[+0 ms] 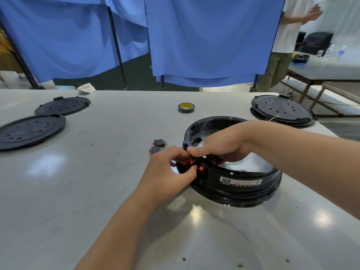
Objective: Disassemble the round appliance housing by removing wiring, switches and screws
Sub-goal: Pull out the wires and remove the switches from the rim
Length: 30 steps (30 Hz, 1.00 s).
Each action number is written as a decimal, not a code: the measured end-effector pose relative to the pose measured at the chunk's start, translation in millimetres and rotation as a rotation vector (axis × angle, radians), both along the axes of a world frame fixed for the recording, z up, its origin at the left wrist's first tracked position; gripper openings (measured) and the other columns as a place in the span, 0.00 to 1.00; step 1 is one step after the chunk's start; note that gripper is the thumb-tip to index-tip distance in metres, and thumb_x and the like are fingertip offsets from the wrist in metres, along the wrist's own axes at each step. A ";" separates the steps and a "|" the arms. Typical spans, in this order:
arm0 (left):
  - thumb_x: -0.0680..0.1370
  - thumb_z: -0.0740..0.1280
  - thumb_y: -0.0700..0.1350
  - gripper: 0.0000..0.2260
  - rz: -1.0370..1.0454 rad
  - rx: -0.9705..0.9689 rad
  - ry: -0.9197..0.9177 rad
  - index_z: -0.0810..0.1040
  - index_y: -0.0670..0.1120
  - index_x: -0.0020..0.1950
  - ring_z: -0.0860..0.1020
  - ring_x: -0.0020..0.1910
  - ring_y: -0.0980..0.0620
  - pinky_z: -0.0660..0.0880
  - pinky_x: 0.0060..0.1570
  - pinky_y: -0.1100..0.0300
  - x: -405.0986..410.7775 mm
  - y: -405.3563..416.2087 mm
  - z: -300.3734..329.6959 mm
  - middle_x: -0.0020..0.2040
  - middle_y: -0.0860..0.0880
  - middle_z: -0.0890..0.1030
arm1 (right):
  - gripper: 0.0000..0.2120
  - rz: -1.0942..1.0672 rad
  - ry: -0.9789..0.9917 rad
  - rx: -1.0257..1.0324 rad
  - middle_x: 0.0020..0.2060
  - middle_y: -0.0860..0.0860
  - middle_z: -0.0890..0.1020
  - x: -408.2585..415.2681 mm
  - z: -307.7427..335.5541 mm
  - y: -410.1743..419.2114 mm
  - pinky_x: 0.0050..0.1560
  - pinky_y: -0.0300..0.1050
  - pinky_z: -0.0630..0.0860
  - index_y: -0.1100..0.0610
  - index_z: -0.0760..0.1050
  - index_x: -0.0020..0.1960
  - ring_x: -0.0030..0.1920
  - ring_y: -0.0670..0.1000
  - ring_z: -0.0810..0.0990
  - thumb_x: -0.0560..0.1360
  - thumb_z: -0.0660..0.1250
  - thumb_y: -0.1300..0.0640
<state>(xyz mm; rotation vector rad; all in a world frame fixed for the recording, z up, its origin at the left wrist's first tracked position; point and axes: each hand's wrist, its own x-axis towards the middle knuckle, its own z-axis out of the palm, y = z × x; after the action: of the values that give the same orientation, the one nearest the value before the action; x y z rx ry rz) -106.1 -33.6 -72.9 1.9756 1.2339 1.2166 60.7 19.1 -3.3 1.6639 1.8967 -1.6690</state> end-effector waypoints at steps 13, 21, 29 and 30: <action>0.67 0.75 0.41 0.08 0.000 0.050 0.010 0.81 0.49 0.45 0.80 0.42 0.61 0.71 0.44 0.74 1.5 -2.1 2.1 0.40 0.56 0.82 | 0.19 -0.096 0.120 -0.096 0.38 0.53 0.71 9.9 4.5 3.2 0.40 0.39 0.70 0.60 0.69 0.57 0.36 0.48 0.69 0.80 0.55 0.44; 0.67 0.73 0.44 0.06 -0.002 0.052 0.025 0.79 0.50 0.41 0.79 0.42 0.60 0.71 0.43 0.74 2.5 -2.3 1.9 0.38 0.55 0.81 | 0.10 -0.058 0.102 -0.072 0.38 0.51 0.72 10.7 3.2 -3.5 0.41 0.39 0.67 0.58 0.70 0.50 0.38 0.48 0.69 0.82 0.54 0.53; 0.67 0.73 0.44 0.05 0.001 0.016 0.012 0.79 0.52 0.40 0.78 0.41 0.60 0.70 0.42 0.75 4.4 -2.6 3.1 0.37 0.56 0.81 | 0.11 -0.046 0.060 -0.043 0.41 0.53 0.70 9.5 4.9 -5.7 0.44 0.41 0.65 0.59 0.69 0.53 0.43 0.50 0.66 0.82 0.53 0.53; 0.67 0.73 0.43 0.05 -0.001 0.012 0.012 0.79 0.52 0.40 0.78 0.41 0.60 0.70 0.41 0.75 4.7 -2.5 3.6 0.37 0.56 0.81 | 0.11 -0.047 0.058 -0.043 0.42 0.53 0.70 9.5 4.9 -5.7 0.44 0.41 0.65 0.59 0.68 0.54 0.43 0.50 0.66 0.82 0.53 0.52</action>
<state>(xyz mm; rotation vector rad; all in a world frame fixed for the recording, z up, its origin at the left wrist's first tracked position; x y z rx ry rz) -101.4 -36.2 -69.3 1.9946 1.2336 1.2157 70.2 13.4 1.6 1.6748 1.8461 -1.7820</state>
